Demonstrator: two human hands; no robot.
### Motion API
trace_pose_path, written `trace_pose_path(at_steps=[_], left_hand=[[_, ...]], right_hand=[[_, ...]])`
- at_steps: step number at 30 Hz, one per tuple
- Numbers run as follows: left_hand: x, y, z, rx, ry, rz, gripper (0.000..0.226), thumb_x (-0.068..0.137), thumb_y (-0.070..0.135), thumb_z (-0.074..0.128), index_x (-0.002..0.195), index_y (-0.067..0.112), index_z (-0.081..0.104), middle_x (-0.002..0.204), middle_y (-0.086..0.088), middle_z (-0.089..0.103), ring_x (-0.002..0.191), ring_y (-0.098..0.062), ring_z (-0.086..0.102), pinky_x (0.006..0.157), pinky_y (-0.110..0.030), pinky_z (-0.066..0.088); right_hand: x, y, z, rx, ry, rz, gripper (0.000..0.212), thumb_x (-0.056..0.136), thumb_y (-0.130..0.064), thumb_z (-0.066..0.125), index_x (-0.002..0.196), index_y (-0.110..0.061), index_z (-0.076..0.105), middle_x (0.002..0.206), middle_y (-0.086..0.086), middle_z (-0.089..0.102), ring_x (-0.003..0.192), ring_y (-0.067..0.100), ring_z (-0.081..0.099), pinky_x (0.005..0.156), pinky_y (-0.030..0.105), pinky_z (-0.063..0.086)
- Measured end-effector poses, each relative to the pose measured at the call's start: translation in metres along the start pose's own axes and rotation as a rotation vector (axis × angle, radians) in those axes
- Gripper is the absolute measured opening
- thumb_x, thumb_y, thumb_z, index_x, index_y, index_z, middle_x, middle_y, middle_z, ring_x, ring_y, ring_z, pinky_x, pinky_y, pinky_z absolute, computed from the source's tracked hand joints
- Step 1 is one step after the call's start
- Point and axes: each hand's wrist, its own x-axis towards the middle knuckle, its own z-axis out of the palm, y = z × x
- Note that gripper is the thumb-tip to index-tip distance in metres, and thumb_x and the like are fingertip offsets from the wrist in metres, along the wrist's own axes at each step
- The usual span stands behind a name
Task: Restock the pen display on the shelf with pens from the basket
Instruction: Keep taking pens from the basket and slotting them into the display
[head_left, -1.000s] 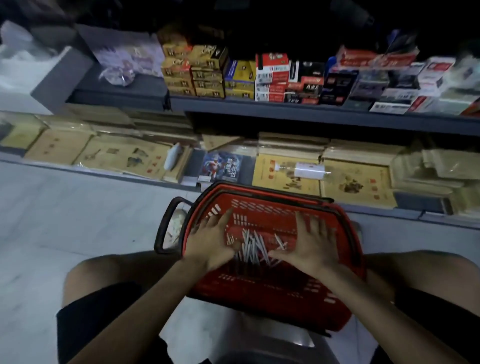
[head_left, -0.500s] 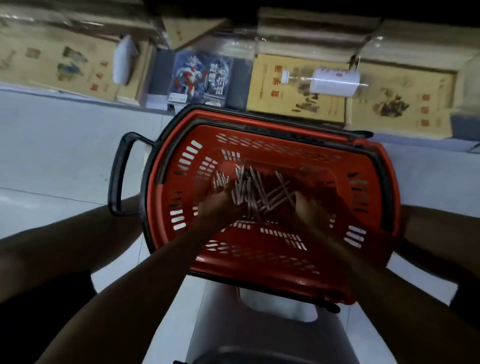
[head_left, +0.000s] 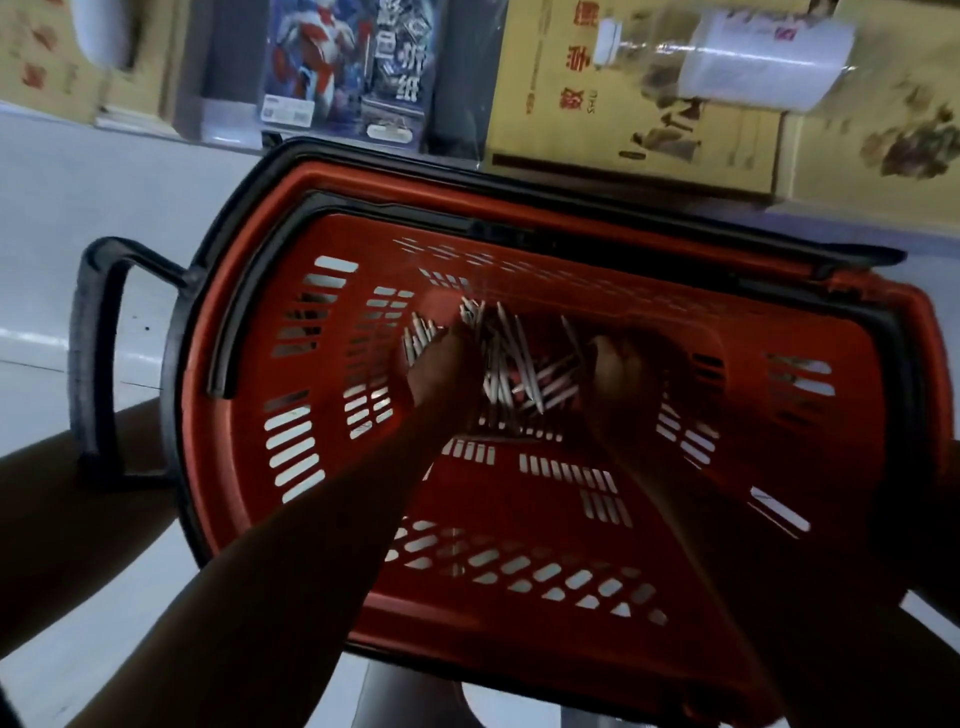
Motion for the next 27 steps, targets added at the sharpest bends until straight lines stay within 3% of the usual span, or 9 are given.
trace_pose_path(at_steps=[3, 6, 10, 13, 16, 19, 22, 24, 27], left_hand=[[0.007, 0.002, 0.004, -0.103, -0.001, -0.076, 0.023, 0.107, 0.027, 0.047, 0.116, 0.015, 0.065, 0.093, 0.002, 0.066, 0.085, -0.018, 0.066, 0.07, -0.034, 0.046], [0.012, 0.003, 0.009, -0.134, -0.038, -0.141, 0.032, 0.104, 0.044, 0.051, 0.114, 0.018, 0.068, 0.099, -0.003, 0.072, 0.092, -0.026, 0.07, 0.074, -0.034, 0.044], [0.017, 0.006, 0.02, -0.177, -0.061, -0.147, 0.027, 0.102, 0.039, 0.057, 0.104, 0.017, 0.072, 0.094, -0.001, 0.073, 0.088, -0.024, 0.071, 0.073, -0.035, 0.052], [0.013, 0.009, 0.018, -0.151, -0.074, -0.12, 0.03, 0.103, 0.04, 0.052, 0.095, 0.018, 0.07, 0.085, 0.001, 0.07, 0.08, -0.021, 0.07, 0.075, -0.039, 0.058], [0.005, 0.008, 0.013, -0.111, -0.019, -0.048, 0.031, 0.104, 0.038, 0.05, 0.079, 0.022, 0.061, 0.071, 0.006, 0.062, 0.068, -0.017, 0.067, 0.07, -0.033, 0.058], [-0.006, 0.002, 0.008, -0.101, 0.047, 0.059, 0.029, 0.105, 0.033, 0.053, 0.079, 0.019, 0.06, 0.064, 0.01, 0.052, 0.059, -0.013, 0.06, 0.055, -0.023, 0.044], [-0.017, -0.006, -0.006, -0.57, -0.089, 0.081, 0.02, 0.102, 0.02, 0.064, 0.089, 0.007, 0.073, 0.068, 0.007, 0.064, 0.059, -0.006, 0.062, 0.055, -0.017, 0.044], [-0.029, -0.007, -0.024, -0.948, -0.136, 0.03, 0.016, 0.1, 0.011, 0.065, 0.091, 0.0, 0.073, 0.077, -0.006, 0.07, 0.066, -0.011, 0.064, 0.058, -0.02, 0.051], [-0.055, -0.005, -0.052, -1.262, -0.262, -0.136, 0.014, 0.105, 0.017, 0.059, 0.107, 0.012, 0.072, 0.093, -0.01, 0.071, 0.077, -0.021, 0.068, 0.059, -0.028, 0.057]], right_hand=[[0.007, -0.004, 0.005, 0.186, -0.106, 0.093, 0.036, 0.099, -0.016, 0.045, 0.127, -0.006, 0.067, 0.116, 0.018, 0.073, 0.103, 0.036, 0.073, 0.088, 0.048, 0.06], [0.012, -0.03, -0.011, 0.083, -0.07, 0.1, 0.036, 0.102, -0.007, 0.043, 0.133, -0.005, 0.063, 0.121, 0.022, 0.069, 0.112, 0.041, 0.066, 0.098, 0.051, 0.05], [0.008, -0.034, -0.002, 0.008, 0.013, 0.034, 0.041, 0.102, -0.009, 0.035, 0.109, -0.001, 0.074, 0.082, 0.018, 0.071, 0.071, 0.036, 0.072, 0.065, 0.043, 0.059], [0.006, -0.04, -0.001, -0.006, 0.03, -0.038, 0.034, 0.099, -0.004, 0.043, 0.122, 0.001, 0.067, 0.099, 0.024, 0.072, 0.087, 0.041, 0.073, 0.077, 0.047, 0.058], [0.005, -0.046, -0.009, 0.008, 0.011, -0.074, 0.028, 0.105, -0.024, 0.047, 0.124, -0.012, 0.064, 0.113, 0.012, 0.071, 0.103, 0.03, 0.07, 0.089, 0.043, 0.054], [-0.003, -0.058, -0.024, 0.102, -0.054, -0.068, 0.027, 0.103, -0.032, 0.053, 0.122, -0.018, 0.066, 0.113, 0.006, 0.071, 0.104, 0.026, 0.068, 0.088, 0.037, 0.052], [-0.014, -0.071, -0.037, 0.291, -0.118, -0.009, 0.026, 0.097, -0.02, 0.062, 0.123, -0.018, 0.067, 0.111, 0.003, 0.072, 0.1, 0.023, 0.069, 0.085, 0.038, 0.056], [-0.021, -0.082, -0.045, 0.45, -0.135, 0.05, 0.024, 0.098, -0.009, 0.06, 0.121, -0.016, 0.066, 0.107, 0.006, 0.072, 0.088, 0.021, 0.07, 0.07, 0.032, 0.057], [-0.036, -0.098, -0.065, 0.623, -0.179, 0.142, 0.021, 0.105, -0.008, 0.049, 0.115, -0.018, 0.064, 0.089, 0.001, 0.067, 0.063, 0.009, 0.06, 0.048, 0.015, 0.043]])
